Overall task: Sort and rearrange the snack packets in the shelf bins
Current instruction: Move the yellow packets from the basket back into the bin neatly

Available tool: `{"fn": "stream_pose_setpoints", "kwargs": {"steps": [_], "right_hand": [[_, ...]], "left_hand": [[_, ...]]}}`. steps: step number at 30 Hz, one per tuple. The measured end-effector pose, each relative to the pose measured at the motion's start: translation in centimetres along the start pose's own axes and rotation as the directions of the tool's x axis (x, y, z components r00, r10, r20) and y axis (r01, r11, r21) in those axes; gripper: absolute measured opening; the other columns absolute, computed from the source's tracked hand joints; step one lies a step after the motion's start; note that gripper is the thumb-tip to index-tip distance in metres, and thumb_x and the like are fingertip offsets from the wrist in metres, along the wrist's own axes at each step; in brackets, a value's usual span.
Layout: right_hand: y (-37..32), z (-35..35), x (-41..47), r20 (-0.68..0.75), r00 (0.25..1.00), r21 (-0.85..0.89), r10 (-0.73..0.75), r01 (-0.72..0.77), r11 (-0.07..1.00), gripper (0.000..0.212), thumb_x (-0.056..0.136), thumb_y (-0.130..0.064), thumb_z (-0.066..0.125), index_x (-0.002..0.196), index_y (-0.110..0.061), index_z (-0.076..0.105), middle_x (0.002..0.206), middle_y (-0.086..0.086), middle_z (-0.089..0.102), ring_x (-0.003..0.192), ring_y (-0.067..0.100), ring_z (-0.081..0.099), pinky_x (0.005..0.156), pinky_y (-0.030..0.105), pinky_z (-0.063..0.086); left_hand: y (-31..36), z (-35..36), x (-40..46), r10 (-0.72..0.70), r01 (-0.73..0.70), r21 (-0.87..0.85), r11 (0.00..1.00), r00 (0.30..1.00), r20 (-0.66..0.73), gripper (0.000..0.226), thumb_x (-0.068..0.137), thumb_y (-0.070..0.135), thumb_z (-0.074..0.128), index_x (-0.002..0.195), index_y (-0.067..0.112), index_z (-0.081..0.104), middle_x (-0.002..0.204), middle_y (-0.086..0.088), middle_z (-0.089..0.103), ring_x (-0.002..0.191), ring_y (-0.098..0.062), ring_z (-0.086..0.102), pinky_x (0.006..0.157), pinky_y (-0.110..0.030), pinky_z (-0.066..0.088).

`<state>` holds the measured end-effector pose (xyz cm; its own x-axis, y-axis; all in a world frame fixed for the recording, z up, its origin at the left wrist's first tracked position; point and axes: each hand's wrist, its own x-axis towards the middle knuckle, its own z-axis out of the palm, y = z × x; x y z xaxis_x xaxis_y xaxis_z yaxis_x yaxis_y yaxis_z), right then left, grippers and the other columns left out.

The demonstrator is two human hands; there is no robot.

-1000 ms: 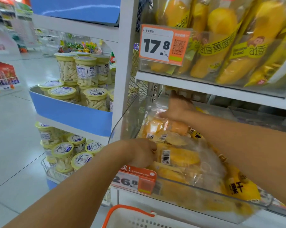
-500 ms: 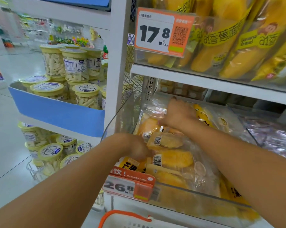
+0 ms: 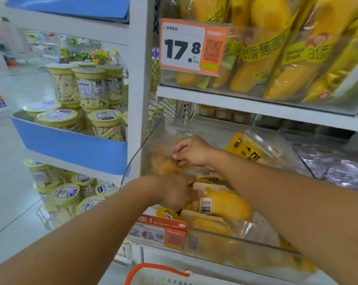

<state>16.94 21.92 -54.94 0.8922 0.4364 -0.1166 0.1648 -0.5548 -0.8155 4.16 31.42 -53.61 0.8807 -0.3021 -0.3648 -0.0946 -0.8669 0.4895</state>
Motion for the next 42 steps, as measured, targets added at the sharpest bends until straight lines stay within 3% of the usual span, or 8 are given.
{"fn": "stream_pose_setpoints", "kwargs": {"steps": [7, 13, 19, 25, 31, 35, 38, 42], "right_hand": [[-2.9, -4.0, -2.4, -0.112, 0.907, -0.792, -0.405, 0.165, 0.588, 0.028, 0.084, -0.041, 0.072, 0.069, -0.020, 0.060, 0.072, -0.002, 0.063, 0.074, 0.023, 0.064, 0.063, 0.035, 0.053], [-1.4, -9.8, -6.8, 0.015, 0.994, -0.967, 0.105, -0.012, 0.256, 0.096, 0.072, -0.094, 0.039, 0.139, -0.026, 0.051, 0.139, 0.003, 0.053, 0.123, 0.029, 0.051, 0.093, 0.040, 0.048], [1.0, -11.0, -6.8, 0.058, 0.994, -0.917, -0.094, 0.090, 0.388, 0.073, 0.074, -0.044, 0.077, 0.140, -0.033, 0.048, 0.129, 0.000, 0.052, 0.111, 0.022, 0.055, 0.090, 0.040, 0.052], [0.8, -10.3, -6.5, 0.279, 0.960, -0.897, 0.020, 0.253, 0.363, 0.057, 0.081, -0.004, 0.059, 0.117, -0.046, 0.070, 0.103, -0.008, 0.072, 0.088, 0.014, 0.062, 0.075, 0.031, 0.056], [-1.6, -9.2, -10.9, 0.485, 0.854, -0.871, 0.188, 0.453, 0.189, 0.046, 0.088, -0.010, 0.057, 0.125, -0.035, 0.067, 0.100, -0.008, 0.066, 0.090, 0.015, 0.055, 0.076, 0.028, 0.052], [-2.3, -8.6, -10.1, 0.406, 0.812, -0.874, 0.419, 0.212, 0.436, 0.060, 0.073, -0.043, 0.069, 0.131, -0.028, 0.061, 0.132, 0.000, 0.057, 0.124, 0.024, 0.051, 0.105, 0.050, 0.044], [-3.1, -9.0, -7.4, 0.279, 0.944, -0.854, 0.176, 0.160, 0.496, 0.071, 0.078, -0.077, 0.048, 0.119, -0.022, 0.069, 0.154, 0.002, 0.042, 0.144, 0.029, 0.033, 0.117, 0.053, 0.029], [-2.2, -8.1, -4.7, 0.155, 0.981, -0.969, -0.114, 0.174, 0.176, 0.050, 0.096, -0.054, 0.040, 0.113, -0.016, 0.067, 0.125, 0.006, 0.060, 0.118, 0.030, 0.051, 0.100, 0.046, 0.045]], "left_hand": [[0.2, -4.5, -2.0, 0.080, 0.151, 0.408, 0.901, 0.864, -0.497, 0.018, 0.090, 0.035, 0.066, 0.093, 0.017, 0.067, 0.103, -0.004, 0.066, 0.093, -0.025, 0.062, 0.083, -0.041, 0.055], [0.1, -6.2, 0.3, -0.057, 0.375, 0.595, 0.710, 0.874, -0.483, 0.086, 0.070, 0.051, 0.083, 0.138, 0.015, 0.044, 0.134, -0.006, 0.054, 0.125, -0.028, 0.049, 0.096, -0.043, 0.050], [-0.4, -4.4, 1.8, -0.104, 0.540, 0.670, 0.509, 0.812, -0.575, 0.109, 0.065, 0.068, 0.077, 0.146, 0.008, 0.035, 0.151, -0.017, 0.029, 0.141, -0.035, 0.024, 0.114, -0.041, 0.025], [0.2, -6.0, 0.5, -0.094, 0.373, 0.622, 0.688, 0.896, -0.434, 0.070, 0.069, 0.028, 0.089, 0.128, 0.019, 0.053, 0.123, -0.003, 0.060, 0.118, -0.027, 0.056, 0.096, -0.038, 0.044], [-0.7, -6.0, 0.2, 0.107, 0.195, 0.520, 0.832, 0.863, -0.494, 0.075, 0.082, -0.013, 0.056, 0.142, 0.030, 0.040, 0.121, -0.006, 0.054, 0.105, -0.029, 0.059, 0.071, -0.035, 0.042], [-1.0, -6.0, 0.2, 0.158, 0.192, 0.548, 0.814, 0.835, -0.527, 0.073, 0.081, -0.016, 0.050, 0.140, 0.027, 0.044, 0.116, -0.008, 0.057, 0.100, -0.031, 0.061, 0.067, -0.035, 0.043], [-1.2, -5.8, 0.5, 0.173, 0.206, 0.561, 0.802, 0.818, -0.548, 0.070, 0.081, -0.015, 0.050, 0.137, 0.026, 0.045, 0.118, -0.008, 0.059, 0.098, -0.030, 0.062, 0.066, -0.035, 0.043], [-1.5, -5.6, 0.9, 0.175, 0.223, 0.606, 0.764, 0.832, -0.526, 0.059, 0.084, -0.009, 0.054, 0.135, 0.019, 0.045, 0.127, -0.007, 0.055, 0.110, -0.030, 0.058, 0.076, -0.041, 0.052]]}}
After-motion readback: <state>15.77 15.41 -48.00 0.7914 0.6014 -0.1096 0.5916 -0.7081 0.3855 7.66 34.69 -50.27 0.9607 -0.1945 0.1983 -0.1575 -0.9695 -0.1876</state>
